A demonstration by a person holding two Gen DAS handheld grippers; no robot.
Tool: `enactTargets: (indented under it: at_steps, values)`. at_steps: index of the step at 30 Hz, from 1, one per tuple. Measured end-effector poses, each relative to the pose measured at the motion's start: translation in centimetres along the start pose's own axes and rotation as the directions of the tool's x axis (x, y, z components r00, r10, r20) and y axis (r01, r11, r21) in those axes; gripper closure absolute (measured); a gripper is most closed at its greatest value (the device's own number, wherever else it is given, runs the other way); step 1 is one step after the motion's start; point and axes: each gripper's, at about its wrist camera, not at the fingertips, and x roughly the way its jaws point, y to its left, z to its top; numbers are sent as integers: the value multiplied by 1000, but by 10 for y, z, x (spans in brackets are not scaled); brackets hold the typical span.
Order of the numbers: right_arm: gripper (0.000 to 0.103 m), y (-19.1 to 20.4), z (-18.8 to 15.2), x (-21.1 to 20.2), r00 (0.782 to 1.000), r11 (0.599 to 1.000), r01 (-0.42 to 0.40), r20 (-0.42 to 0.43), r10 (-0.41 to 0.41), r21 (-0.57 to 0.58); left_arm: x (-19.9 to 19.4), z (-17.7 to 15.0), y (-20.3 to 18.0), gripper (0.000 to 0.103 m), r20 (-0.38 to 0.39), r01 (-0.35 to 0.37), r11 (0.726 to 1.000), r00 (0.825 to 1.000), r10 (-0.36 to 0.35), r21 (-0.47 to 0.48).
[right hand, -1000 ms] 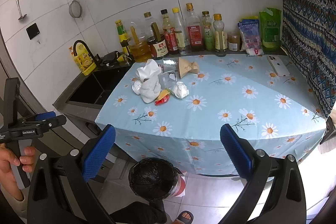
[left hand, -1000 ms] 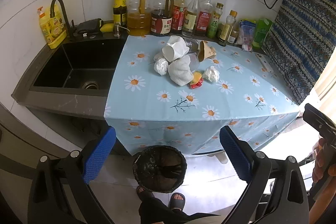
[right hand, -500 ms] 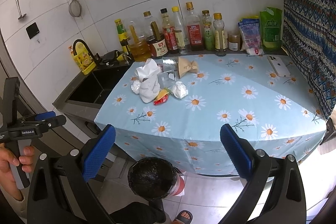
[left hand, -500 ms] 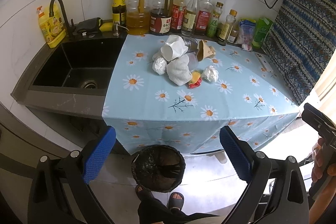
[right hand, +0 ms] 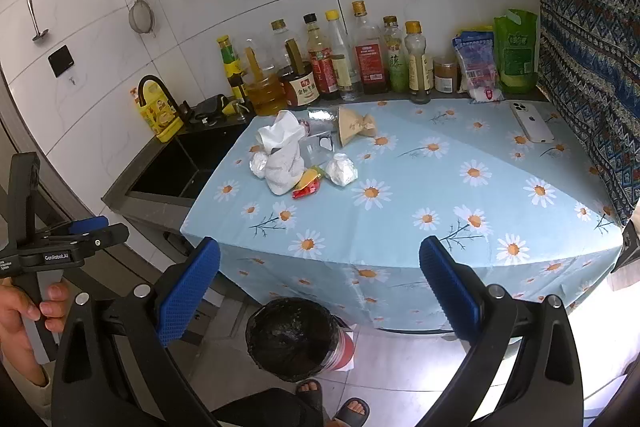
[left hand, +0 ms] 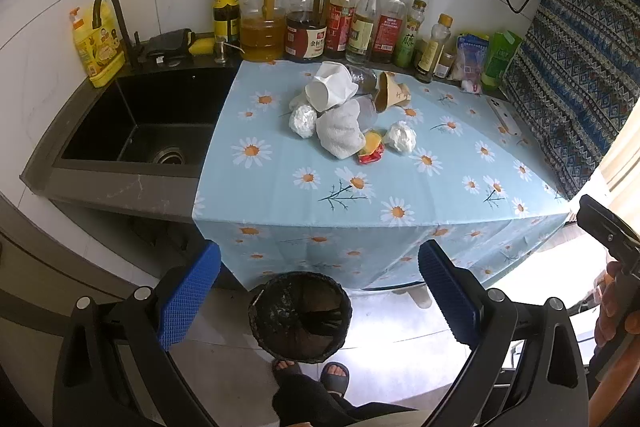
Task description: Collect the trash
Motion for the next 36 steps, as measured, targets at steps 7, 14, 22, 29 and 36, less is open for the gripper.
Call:
enactTargets:
  at_steps: [7,14,22,29,36]
  values:
    - [4,13,4,7,1000,1000,5,-14,-5,6,1,5,12,7,-5,10,1000,1000,-10,8]
    - [4,29,13,20,999,999,38,-39,-37,27,10,20,32,7,-15,51,999,999,-51,10]
    - [4,55,26,29,997,995,72,-38,-70,69,22,37,58,7,-47,100,994,994,-98,33]
    - [4,67,29,36,995,993,91,-40,-88,81,30,45,69,7,-56,128,990,991,-125,53]
    - [4,64,36,50,996,992,89,-36,-86,91,42,55,78,7,-54,149,988,988,-147,44]
